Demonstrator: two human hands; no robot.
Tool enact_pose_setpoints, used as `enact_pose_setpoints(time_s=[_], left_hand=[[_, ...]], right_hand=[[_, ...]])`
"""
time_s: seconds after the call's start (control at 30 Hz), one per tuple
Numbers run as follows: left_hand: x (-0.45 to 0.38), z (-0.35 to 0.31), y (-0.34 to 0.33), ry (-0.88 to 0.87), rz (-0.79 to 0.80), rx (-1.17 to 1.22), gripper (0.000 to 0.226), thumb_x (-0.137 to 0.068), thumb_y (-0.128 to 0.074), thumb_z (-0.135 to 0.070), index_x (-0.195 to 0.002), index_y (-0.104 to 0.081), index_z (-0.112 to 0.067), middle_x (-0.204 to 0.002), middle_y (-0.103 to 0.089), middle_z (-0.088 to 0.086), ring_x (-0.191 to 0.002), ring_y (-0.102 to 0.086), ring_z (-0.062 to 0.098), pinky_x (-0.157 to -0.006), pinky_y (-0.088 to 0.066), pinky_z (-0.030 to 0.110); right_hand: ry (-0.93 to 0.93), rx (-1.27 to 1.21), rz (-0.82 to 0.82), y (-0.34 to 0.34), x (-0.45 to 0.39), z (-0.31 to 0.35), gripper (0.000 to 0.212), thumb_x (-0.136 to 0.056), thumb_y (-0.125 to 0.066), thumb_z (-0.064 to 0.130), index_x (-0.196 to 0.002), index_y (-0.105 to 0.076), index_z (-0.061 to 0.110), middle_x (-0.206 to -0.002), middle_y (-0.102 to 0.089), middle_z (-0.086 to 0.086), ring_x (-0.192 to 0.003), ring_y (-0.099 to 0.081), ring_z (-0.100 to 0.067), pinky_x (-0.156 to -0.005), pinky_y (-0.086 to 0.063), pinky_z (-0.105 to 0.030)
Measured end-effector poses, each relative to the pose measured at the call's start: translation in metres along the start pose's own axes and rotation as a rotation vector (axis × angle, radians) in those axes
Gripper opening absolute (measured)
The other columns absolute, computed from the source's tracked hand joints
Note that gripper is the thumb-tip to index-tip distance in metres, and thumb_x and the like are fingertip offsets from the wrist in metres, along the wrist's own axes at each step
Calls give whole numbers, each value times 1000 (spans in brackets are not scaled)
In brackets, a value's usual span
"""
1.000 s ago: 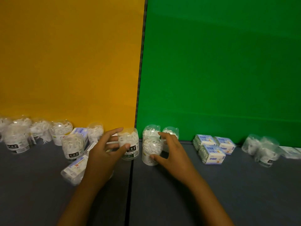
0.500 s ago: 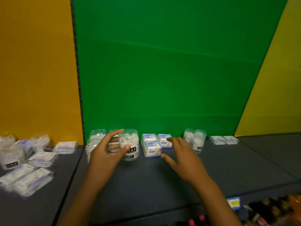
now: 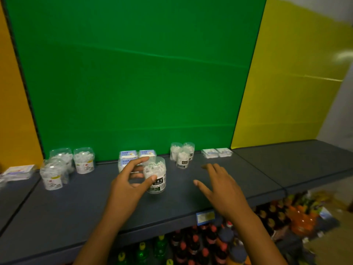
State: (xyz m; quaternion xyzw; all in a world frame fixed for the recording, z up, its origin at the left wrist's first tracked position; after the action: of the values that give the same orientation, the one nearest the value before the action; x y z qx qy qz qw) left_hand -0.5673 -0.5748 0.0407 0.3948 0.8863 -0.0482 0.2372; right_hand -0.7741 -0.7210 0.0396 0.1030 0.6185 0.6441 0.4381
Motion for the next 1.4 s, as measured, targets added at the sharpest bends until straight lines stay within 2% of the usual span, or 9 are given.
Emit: enact_pose_setpoints(time_s=[0.17,0.33,0.5,0.7,0.8,1.0,1.13,1.27,1.4], left_hand=[[-17,3,-37,0,23,2,44,-74,-77,-6,-112,-62,-22,-98,-66,-9,-80,-64,-2,-63,-50,10],[-52,17,-68,-17,24,-20,44,-74,-78,-10,-112,-62,-25,-103,-66,-10,-83,-65,0,-68,-51,10],[-97,28,-100,-41,23,-63,41,-75,-78,-10,-110,-62,-22,-103,-62,-15,-79,-63,-6,-61,-47,5],[-151,52,-141,-36,68,-133,40,-73,-81,-20,-105,-60,-32,-106,-64,-13,-80,-64,0,-71,-57,23],[-167,65,-162,-44,81,-219,40,-71,-82,-23,-104,-60,-31,-106,-64,-13,-82,-63,-1,-74,-57,27],[-186,84,-189,-99,77,-437,40,-72,-79,-36,-105,-57,-33,-111,-60,-16,-101,-56,3,-83,-48,27],[-190,87,-201,-81,54,-470,40,-72,-79,-39,-105,-58,-33,-111,-60,-17,-103,-55,3,-83,-46,25],[-184,92,-211,-40,30,-555,42,-71,-78,-43,-106,-57,-33,-111,-59,-15,-104,-54,7,-86,-48,31],[-180,101,-218,-56,36,-795,47,-70,-77,-45,-111,-57,-32,-115,-58,-14,-111,-50,11,-90,-43,32]], right_hand=[[-23,-22,-24,2,-10,-35,53,-95,-43,59,-135,-41,24,-130,-49,4,-120,-47,-18,-95,-43,-33],[-14,0,-22,-6,-43,-63,56,-94,-44,60,-138,-39,26,-134,-48,4,-124,-45,-17,-98,-42,-33],[-7,31,14,-16,-87,-88,62,-92,-44,65,-140,-38,26,-140,-45,4,-127,-44,-18,-102,-40,-33],[-27,27,-9,-26,-135,-121,63,-90,-46,66,-138,-39,25,-134,-49,3,-121,-47,-17,-97,-46,-33],[-42,-4,3,-37,-146,-136,60,-89,-47,65,-135,-41,26,-133,-50,4,-119,-49,-16,-94,-47,-32],[-29,-94,44,-51,-166,-158,58,-89,-49,65,-133,-41,28,-132,-49,5,-117,-50,-15,-91,-48,-33],[38,-121,51,-56,-180,-170,55,-89,-51,63,-131,-42,27,-128,-49,5,-117,-49,-15,-89,-45,-32],[85,-165,84,-56,-194,-181,58,-90,-52,61,-136,-40,28,-135,-47,7,-122,-46,-13,-91,-42,-30],[132,-220,100,-62,-206,-191,61,-90,-52,61,-139,-39,27,-138,-46,6,-125,-45,-13,-97,-41,-31]])
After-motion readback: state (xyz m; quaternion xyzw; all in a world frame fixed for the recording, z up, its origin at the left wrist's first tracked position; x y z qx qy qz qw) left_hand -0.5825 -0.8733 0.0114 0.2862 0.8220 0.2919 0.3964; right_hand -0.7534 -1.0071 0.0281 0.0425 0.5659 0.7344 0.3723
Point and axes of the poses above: each hand's wrist, its own x-axis away from the middle knuckle, its own y-axis out of the back of the hand, z = x × y, the point moved 1 cm from there along -x, towards the middle knuckle
